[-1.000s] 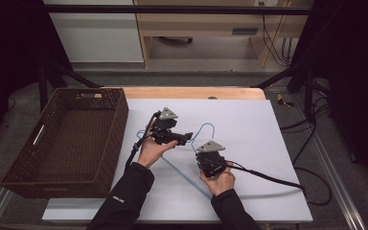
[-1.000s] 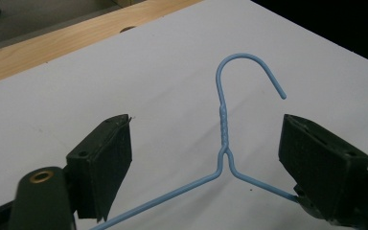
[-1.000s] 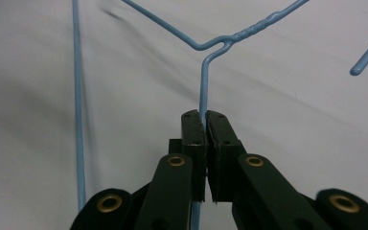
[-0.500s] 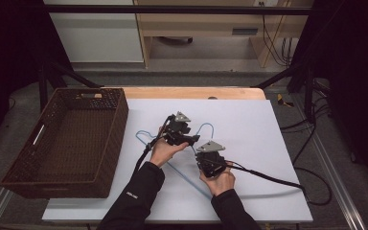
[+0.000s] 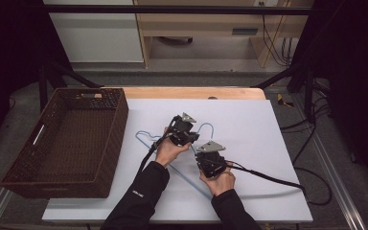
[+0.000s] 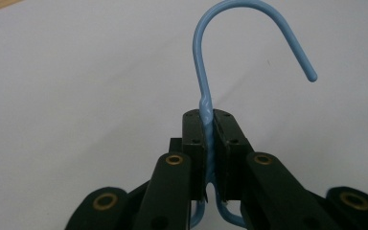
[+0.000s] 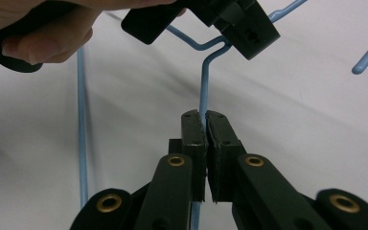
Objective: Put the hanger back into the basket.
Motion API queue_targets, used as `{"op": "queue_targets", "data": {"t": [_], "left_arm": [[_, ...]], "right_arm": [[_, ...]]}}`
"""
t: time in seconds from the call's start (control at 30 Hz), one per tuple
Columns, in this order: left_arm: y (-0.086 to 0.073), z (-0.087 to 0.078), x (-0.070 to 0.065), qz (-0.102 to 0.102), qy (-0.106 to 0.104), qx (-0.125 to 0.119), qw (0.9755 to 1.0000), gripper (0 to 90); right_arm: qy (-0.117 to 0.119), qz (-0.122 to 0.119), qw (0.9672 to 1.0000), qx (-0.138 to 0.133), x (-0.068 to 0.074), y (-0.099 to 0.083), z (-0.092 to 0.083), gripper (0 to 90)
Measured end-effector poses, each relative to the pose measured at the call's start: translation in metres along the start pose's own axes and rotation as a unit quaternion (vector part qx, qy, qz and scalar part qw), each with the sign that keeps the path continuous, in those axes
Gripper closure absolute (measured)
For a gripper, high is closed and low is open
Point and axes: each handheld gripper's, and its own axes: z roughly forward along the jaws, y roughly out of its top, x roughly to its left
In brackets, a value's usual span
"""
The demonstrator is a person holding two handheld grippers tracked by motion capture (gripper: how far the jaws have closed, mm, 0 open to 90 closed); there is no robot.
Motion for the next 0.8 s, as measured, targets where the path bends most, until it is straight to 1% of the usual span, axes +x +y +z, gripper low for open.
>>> {"op": "queue_targets", "data": {"t": [0.13,0.2,0.27,0.3,0.33,0.37,0.4,0.43,0.47,0.5,0.53,0.6,0.63,0.67,0.7,0.73,0.77,0.8], "left_arm": [[0.001,-0.002,-0.001,-0.004,-0.002,-0.003,1.0000,85.3],[0.001,-0.003,-0.003,-0.002,0.003,-0.005,1.0000,85.5],[0.001,-0.003,-0.004,-0.004,0.006,-0.003,1.0000,85.6],[0.001,-0.003,-0.006,-0.003,0.010,-0.004,0.9999,85.7],[0.001,-0.004,-0.006,0.000,0.012,-0.004,0.9999,85.7],[0.001,-0.004,-0.006,0.000,0.012,-0.004,0.9999,85.7],[0.001,-0.005,-0.007,0.003,0.012,-0.002,0.9999,85.7],[0.001,-0.005,-0.007,0.003,0.012,-0.002,0.9999,85.7],[0.002,-0.006,-0.007,0.006,0.011,-0.002,0.9999,85.7],[0.002,-0.008,-0.008,0.006,0.008,-0.005,0.9999,85.7],[0.002,-0.009,-0.008,0.007,0.009,-0.006,0.9999,85.7],[0.002,-0.010,-0.009,0.011,0.010,-0.009,0.9998,85.7],[0.002,-0.010,-0.009,0.014,0.011,-0.007,0.9998,85.7],[0.002,-0.011,-0.010,0.014,0.011,-0.008,0.9998,85.7],[0.002,-0.011,-0.010,0.014,0.011,-0.008,0.9998,85.7],[0.002,-0.011,-0.010,0.011,0.010,-0.011,0.9998,85.7],[0.001,-0.011,-0.010,0.013,0.010,-0.011,0.9998,85.7],[0.001,-0.011,-0.010,0.013,0.010,-0.011,0.9998,85.7]], "right_arm": [[0.002,0.006,1.0000,-0.001,0.001,0.000,-0.001,87.9],[0.001,0.000,1.0000,-0.001,0.000,0.000,0.000,87.8],[0.003,0.000,1.0000,0.001,0.000,0.000,0.000,87.7],[0.002,0.003,1.0000,0.003,0.000,0.000,0.000,87.7],[0.003,0.002,1.0000,0.003,0.000,0.000,0.000,87.5],[0.005,-0.002,1.0000,0.003,0.000,0.000,-0.001,87.3],[0.006,0.000,1.0000,0.003,0.000,0.000,-0.001,86.9],[0.009,0.003,1.0000,0.001,0.000,0.000,-0.002,84.3],[0.009,0.003,1.0000,0.001,0.000,0.000,-0.002,84.3],[0.017,0.009,0.9998,0.002,-0.001,0.002,-0.003,75.5],[0.021,0.010,0.9997,0.003,-0.002,0.003,-0.004,74.6],[0.019,0.005,0.9998,0.000,-0.003,0.004,-0.005,68.1],[0.022,0.017,0.9996,0.011,-0.003,0.005,-0.005,66.3],[0.021,0.004,0.9997,0.010,-0.004,0.004,-0.003,64.5],[0.021,0.004,0.9996,0.017,-0.003,0.004,-0.001,64.0],[0.021,0.004,0.9996,0.017,-0.003,0.004,-0.001,64.0],[0.022,0.001,0.9993,0.031,-0.003,0.003,0.004,65.1],[0.021,0.002,0.9991,0.036,-0.003,0.002,0.007,67.2]]}}
